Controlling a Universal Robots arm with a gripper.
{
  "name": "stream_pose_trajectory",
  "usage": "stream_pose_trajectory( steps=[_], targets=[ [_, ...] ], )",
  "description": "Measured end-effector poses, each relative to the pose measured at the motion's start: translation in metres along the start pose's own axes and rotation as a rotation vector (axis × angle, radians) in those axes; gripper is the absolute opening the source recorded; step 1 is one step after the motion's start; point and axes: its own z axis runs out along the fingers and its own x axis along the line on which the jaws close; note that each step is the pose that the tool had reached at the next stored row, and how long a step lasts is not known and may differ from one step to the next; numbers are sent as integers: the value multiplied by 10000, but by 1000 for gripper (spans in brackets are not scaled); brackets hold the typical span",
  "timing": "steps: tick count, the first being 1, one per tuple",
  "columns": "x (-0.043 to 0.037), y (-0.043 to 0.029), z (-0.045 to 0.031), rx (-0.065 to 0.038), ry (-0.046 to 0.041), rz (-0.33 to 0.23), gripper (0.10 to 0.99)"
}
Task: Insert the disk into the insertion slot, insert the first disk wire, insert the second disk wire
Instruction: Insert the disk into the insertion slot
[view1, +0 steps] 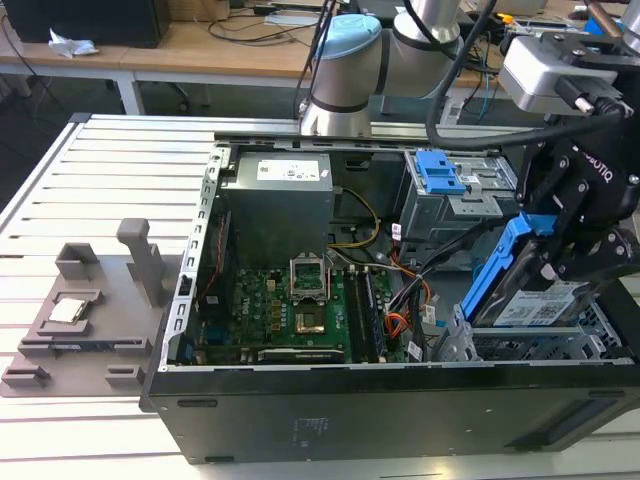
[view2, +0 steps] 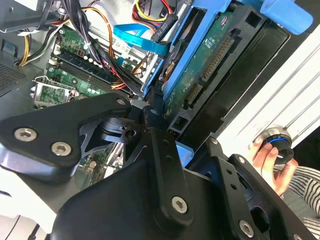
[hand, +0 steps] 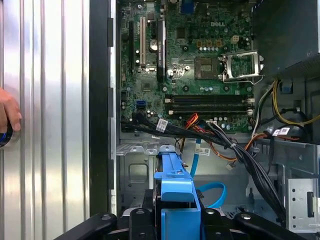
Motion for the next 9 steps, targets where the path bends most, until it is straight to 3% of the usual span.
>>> stream_pose_trajectory(
  steps=[9],
  targets=[
    [0,-2,40,0,2,0,365]
  ],
)
